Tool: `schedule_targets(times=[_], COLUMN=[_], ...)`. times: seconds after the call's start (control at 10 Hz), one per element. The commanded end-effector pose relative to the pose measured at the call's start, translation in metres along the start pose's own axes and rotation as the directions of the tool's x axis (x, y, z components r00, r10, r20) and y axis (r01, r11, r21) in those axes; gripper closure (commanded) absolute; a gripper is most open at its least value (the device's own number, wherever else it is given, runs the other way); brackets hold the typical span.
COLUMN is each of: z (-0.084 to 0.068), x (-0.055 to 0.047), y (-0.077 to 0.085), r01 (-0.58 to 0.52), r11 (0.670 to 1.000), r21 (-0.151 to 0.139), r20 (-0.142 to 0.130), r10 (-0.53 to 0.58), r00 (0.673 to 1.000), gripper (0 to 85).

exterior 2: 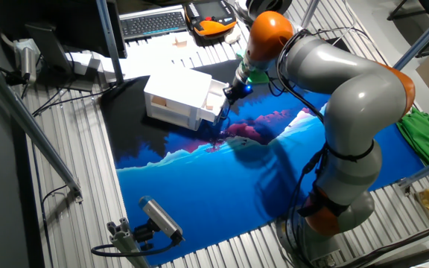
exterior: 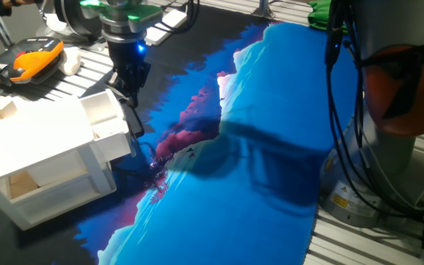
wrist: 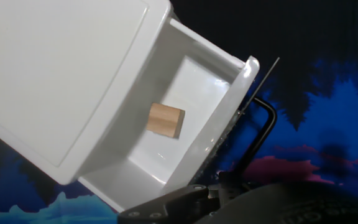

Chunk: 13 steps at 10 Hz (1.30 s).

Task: Use the gripper to push and close the drawer

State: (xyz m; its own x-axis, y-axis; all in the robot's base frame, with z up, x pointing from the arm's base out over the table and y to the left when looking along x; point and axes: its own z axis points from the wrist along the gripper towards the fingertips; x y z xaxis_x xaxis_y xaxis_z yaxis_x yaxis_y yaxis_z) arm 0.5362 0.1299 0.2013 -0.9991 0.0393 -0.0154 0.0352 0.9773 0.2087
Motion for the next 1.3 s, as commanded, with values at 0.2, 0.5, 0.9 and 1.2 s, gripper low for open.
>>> schedule_targets(times=[0.2,0.5,0.9,1.2], z=[0.003,0.013,0.027,0.025], x=[0.005,0.006,0.000,-0.003], y=[-0.004,-0.007,-0.005,-0.005], r01=[-0.002,-0.010,-0.017,-0.020], r11=[1.000,1.000,1.000,1.000], r21=[0.000,-0.004,-0.017,-0.015], r20=[0.008,0.006,-0.001,-0.004], r10=[0.002,0.010,0.017,0.020], r00=[1.000,1.000,1.000,1.000], gripper=[85.0,85.0,85.0,85.0])
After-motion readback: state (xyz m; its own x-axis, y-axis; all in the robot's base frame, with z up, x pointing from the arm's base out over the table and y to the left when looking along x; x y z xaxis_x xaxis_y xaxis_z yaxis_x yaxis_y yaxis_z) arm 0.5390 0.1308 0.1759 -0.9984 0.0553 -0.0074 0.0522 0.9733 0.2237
